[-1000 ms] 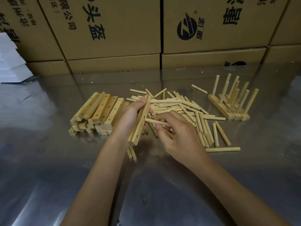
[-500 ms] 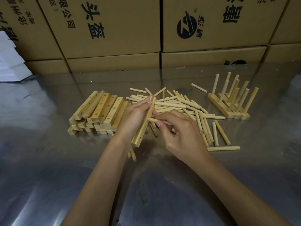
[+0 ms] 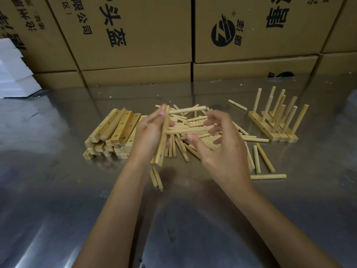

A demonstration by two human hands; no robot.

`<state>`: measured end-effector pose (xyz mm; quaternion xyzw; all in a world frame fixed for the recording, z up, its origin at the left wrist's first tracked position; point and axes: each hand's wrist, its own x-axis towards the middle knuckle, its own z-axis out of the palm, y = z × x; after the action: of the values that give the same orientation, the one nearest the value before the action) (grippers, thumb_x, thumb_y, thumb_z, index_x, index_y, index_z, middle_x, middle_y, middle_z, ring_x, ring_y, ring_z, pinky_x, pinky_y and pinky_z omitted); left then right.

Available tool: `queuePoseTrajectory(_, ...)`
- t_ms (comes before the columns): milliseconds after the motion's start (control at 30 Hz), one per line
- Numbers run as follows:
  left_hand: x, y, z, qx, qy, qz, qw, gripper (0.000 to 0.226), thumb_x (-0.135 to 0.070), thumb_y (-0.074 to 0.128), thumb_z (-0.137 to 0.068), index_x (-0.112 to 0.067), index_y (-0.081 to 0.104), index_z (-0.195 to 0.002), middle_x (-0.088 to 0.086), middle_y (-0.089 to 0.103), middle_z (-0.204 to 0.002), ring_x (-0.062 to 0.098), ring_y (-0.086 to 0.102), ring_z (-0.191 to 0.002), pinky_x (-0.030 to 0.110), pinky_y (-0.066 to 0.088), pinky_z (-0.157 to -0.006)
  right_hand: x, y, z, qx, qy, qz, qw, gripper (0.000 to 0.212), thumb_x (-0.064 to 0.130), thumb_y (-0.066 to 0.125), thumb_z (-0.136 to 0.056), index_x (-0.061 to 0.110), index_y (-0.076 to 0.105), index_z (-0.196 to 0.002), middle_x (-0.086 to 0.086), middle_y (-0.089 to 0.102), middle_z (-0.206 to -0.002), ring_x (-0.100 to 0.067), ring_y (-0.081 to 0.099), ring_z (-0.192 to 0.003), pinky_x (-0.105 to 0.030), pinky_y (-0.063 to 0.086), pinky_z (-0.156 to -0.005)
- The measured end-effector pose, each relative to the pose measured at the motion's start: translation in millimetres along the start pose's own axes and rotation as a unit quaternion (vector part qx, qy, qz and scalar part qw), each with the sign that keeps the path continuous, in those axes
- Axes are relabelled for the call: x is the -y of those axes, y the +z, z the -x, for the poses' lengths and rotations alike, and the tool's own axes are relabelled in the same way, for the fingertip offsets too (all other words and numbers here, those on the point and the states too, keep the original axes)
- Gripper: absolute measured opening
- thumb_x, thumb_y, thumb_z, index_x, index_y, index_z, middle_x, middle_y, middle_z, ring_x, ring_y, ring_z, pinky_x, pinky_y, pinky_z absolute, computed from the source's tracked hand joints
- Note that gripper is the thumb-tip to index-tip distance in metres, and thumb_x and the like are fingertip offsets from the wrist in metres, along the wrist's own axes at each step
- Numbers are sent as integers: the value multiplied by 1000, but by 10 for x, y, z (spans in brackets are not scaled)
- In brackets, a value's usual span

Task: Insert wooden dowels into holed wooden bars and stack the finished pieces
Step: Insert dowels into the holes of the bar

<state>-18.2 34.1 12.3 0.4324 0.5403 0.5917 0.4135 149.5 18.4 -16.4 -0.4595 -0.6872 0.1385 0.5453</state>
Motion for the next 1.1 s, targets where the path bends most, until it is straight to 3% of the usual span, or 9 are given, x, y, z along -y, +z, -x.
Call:
queuePoseTrajectory(133, -67, -289, -83, -56, -61, 132, 988, 33, -37, 53, -101, -17, 66, -125, -6, 67, -71, 5, 55, -54, 17, 46, -42, 69, 112, 167, 84, -68, 45, 993, 5, 22, 63, -90, 24, 61, -95, 16, 57, -92, -5, 51, -90, -31, 48, -71)
queuePoseTrajectory(267, -64, -397, -135, -65, -63, 173, 981, 29, -34, 56, -100, -11, 68, -115, -4, 65, -69, 6, 56, -53, 16, 44, -40, 291, 451, 248, 227, -157, 101, 956, 15, 29, 56, -93, 21, 68, -94, 9, 57, -97, -9, 44, -95, -31, 44, -79)
queuePoseTrajectory(367, -68, -396, -167, -50, -50, 187, 980, 21, -30, 53, -102, -15, 66, -109, -3, 62, -71, 7, 53, -52, 17, 41, -38, 467, 718, 277, 254, -152, 134, 946, 21, 36, 58, -90, 17, 67, -90, 1, 55, -103, -16, 40, -102, -35, 38, -85)
queuePoseTrajectory(467, -70, -400, -170, -44, -51, 193, 979, 23, -29, 52, -102, -14, 65, -113, -3, 63, -69, 8, 51, -53, 17, 40, -38, 559, 876, 288, 305, -147, 195, 921, 29, 35, 60, -89, 12, 63, -107, -7, 55, -114, -24, 40, -110, -39, 31, -90)
queuePoseTrajectory(567, -50, -398, -162, -45, -55, 181, 981, 24, -30, 52, -102, -13, 69, -100, -3, 64, -67, 9, 51, -56, 16, 41, -39, 560, 828, 192, 326, -124, 210, 913, 21, 30, 57, -90, 11, 61, -100, -9, 58, -100, -29, 47, -105, -41, 32, -90)
queuePoseTrajectory(700, -40, -356, -165, -41, -66, 177, 981, 37, -30, 51, -103, -10, 60, -133, -3, 62, -68, 7, 51, -51, 17, 41, -38, 320, 569, 5, 297, -57, 220, 927, 31, 34, 52, -95, 12, 66, -80, -4, 58, -82, -25, 52, -89, -36, 39, -82)
queuePoseTrajectory(833, -23, -288, -153, -20, -66, 171, 983, 37, -29, 51, -103, -12, 59, -135, -2, 62, -72, 8, 50, -51, 19, 39, -37, 60, 282, -188, 237, 136, 68, 960, 35, 38, 61, -93, 15, 69, -69, 3, 70, -67, -21, 65, -70, -33, 51, -65)
queuePoseTrajectory(900, -6, -246, -145, -13, -65, 165, 984, 30, -28, 50, -103, -18, 63, -128, -1, 64, -76, 9, 51, -52, 20, 41, -39, 2, 118, -268, 202, 207, -59, 956, 26, 33, 67, -90, 16, 74, -72, 13, 71, -67, -7, 67, -64, -20, 51, -58)
queuePoseTrajectory(1100, 46, -61, -126, -31, -81, 142, 986, 18, -27, 51, -102, -27, 69, -105, -4, 67, -73, 8, 54, -48, 19, 43, -40, 138, -96, -155, 217, 212, -301, 904, 7, -1, 66, -84, 2, 64, -91, -13, 74, -75, -17, 68, -63, -21, 46, -53)
